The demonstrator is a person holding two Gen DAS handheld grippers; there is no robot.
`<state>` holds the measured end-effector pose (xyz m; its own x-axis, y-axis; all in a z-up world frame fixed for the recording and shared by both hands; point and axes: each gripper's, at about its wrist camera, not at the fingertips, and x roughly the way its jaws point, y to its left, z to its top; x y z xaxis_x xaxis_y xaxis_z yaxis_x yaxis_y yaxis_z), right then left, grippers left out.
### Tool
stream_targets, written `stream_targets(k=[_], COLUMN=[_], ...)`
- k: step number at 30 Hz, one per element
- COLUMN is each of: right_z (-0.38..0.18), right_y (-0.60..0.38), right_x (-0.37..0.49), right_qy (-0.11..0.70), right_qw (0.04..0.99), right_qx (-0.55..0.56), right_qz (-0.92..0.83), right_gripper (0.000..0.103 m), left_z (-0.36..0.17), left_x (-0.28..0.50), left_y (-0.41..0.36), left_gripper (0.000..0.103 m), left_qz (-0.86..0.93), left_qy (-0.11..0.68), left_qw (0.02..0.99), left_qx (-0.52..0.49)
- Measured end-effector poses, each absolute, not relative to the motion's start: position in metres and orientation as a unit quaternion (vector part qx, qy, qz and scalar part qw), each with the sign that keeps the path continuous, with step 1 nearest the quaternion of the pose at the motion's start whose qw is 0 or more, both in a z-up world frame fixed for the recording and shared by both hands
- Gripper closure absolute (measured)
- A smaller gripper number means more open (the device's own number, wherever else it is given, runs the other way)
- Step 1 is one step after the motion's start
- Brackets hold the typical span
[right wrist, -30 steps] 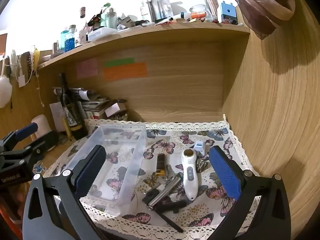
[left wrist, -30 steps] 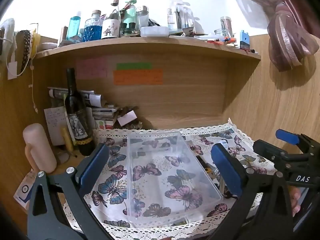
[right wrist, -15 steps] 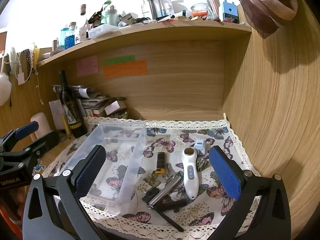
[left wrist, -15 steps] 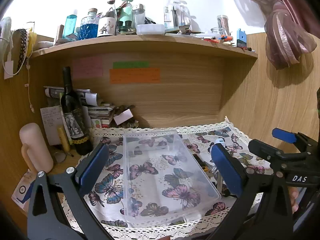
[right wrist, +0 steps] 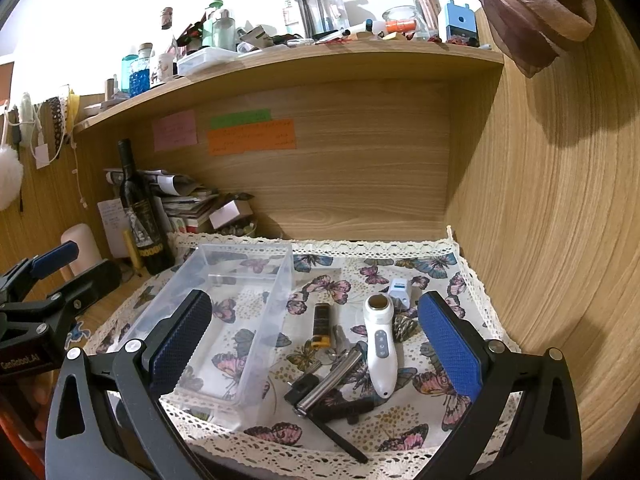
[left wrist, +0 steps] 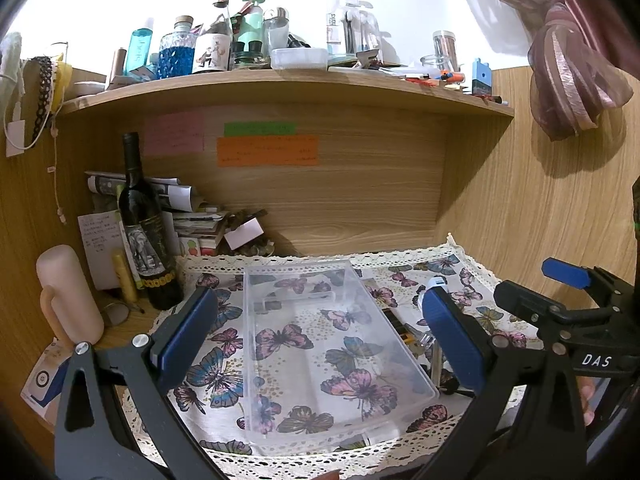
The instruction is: Organize rigid objects
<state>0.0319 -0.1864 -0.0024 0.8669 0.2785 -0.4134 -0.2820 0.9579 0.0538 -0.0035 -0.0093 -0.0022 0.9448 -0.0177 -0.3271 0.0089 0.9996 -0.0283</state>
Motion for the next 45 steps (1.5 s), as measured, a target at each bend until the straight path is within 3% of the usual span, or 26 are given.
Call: stream_targets(k=[45], right_z=[-0.0035], right_y=[-0.1881], right_x=[0.0342], right_qy=[0.222], right_qw=[0.964], right_qx=[-0.006], right_qz=[0.143], right_gripper=[0.000], left_z=[-0.0032], left_x=[0.0036], left_y=[-0.0066], left_gripper=[0.000], left_qz=[-0.042], left_qy=[0.178], left_qw=[0.983], left_qx=[-0.022])
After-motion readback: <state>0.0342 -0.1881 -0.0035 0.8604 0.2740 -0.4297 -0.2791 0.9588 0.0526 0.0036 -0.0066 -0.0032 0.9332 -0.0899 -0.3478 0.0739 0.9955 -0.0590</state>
